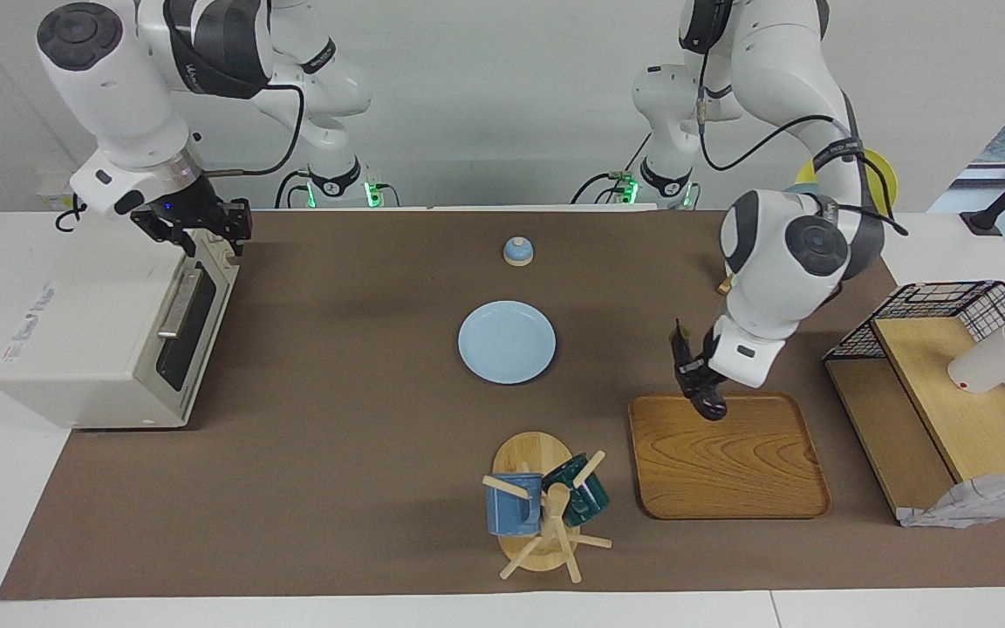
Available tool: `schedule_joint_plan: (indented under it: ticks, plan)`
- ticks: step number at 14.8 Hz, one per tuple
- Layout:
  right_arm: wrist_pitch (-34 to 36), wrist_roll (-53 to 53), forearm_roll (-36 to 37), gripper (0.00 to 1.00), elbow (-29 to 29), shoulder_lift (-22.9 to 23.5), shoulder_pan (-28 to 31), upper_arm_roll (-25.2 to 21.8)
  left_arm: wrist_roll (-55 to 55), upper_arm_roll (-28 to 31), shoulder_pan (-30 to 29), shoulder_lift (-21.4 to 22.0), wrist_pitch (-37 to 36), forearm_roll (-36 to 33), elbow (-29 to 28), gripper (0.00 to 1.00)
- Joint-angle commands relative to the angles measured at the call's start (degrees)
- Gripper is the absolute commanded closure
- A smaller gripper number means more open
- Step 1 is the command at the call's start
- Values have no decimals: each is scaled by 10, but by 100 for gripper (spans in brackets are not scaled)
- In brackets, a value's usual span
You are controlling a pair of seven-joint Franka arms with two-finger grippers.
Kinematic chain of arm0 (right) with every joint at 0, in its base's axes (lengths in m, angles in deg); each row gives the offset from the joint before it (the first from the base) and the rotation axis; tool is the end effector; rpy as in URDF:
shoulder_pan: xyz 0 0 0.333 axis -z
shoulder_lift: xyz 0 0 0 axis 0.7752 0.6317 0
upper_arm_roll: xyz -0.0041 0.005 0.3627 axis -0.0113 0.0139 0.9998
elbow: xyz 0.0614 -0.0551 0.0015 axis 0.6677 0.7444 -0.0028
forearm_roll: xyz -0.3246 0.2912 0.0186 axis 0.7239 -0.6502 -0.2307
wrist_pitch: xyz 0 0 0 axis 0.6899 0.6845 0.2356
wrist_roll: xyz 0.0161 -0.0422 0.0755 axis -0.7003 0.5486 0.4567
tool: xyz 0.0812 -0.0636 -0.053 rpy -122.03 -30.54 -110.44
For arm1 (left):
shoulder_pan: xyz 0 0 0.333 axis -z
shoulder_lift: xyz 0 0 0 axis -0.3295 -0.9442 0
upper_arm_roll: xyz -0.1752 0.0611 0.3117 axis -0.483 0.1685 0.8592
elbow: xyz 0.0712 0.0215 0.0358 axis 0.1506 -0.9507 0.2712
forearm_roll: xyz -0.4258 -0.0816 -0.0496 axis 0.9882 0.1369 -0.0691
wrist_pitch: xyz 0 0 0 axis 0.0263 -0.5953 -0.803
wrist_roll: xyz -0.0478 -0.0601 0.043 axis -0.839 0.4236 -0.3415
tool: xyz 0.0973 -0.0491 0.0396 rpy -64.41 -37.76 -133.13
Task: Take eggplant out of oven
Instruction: 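Lift the eggplant and carry it toward the wooden tray with the left gripper, then lower the eggplant onto the wooden tray and open the left gripper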
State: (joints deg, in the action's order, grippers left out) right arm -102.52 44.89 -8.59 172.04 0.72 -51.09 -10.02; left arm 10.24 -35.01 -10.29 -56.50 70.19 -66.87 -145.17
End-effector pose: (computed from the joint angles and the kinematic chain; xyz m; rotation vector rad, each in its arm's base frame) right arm 0.5866 -0.0200 0.6065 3.0413 0.1188 -0.2166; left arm 0.7327 -0.1523 0.4259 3.0710 0.2382 -0.0257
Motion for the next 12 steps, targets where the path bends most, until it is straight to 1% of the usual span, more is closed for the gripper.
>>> schedule_joint_plan:
  ticks: [1, 3, 4, 6, 11, 12]
  plan:
    - [19, 11, -13, 0, -25, 11, 18, 7, -61, -6, -16, -94, -14, 6, 107, 100]
    - [17, 11, -15, 0, -25, 9, 20, 7, -105, -8, -36, -127, 9, 7, 126, 100]
    - [17, 11, -16, 0, -25, 9, 20, 7, -126, -8, -42, -131, 27, 7, 123, 100]
    - [17, 11, -18, 0, -25, 9, 21, 6, -131, -8, -41, -143, 45, 7, 122, 100]
    - [14, 11, -20, 0, -25, 7, 21, 5, -131, -7, -37, -140, 63, 4, 108, 100]
    - [14, 11, -20, 0, -25, 7, 20, 5, -131, -6, -37, -139, 61, 4, 108, 50]
